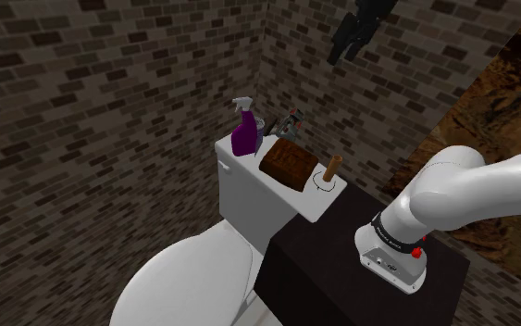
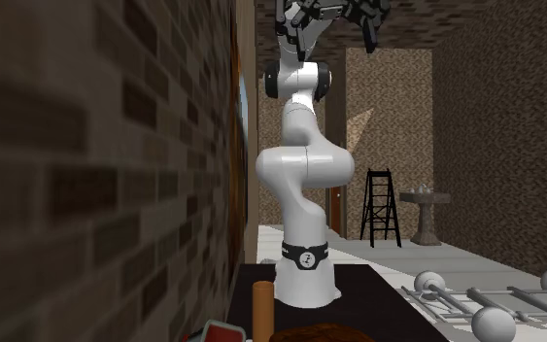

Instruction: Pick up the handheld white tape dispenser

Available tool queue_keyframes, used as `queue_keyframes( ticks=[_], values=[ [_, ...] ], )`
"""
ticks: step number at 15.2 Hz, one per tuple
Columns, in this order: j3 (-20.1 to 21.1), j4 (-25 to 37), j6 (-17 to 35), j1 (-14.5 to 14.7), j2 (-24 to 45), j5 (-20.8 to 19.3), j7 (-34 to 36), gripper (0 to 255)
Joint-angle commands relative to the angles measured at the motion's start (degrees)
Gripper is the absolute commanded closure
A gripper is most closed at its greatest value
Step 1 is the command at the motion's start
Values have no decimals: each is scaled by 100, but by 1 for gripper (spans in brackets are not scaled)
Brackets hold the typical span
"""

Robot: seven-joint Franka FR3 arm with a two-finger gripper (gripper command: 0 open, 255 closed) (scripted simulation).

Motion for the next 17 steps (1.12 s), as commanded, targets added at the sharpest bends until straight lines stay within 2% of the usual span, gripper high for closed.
queue_keyframes(
  ticks=[1,9,17],
  values=[
    [0,0,0,0,0,0,0,0],
    [391,-827,1558,-520,775,120,1486,0],
    [712,-1249,3073,-1016,1954,149,2992,0]
  ],
)
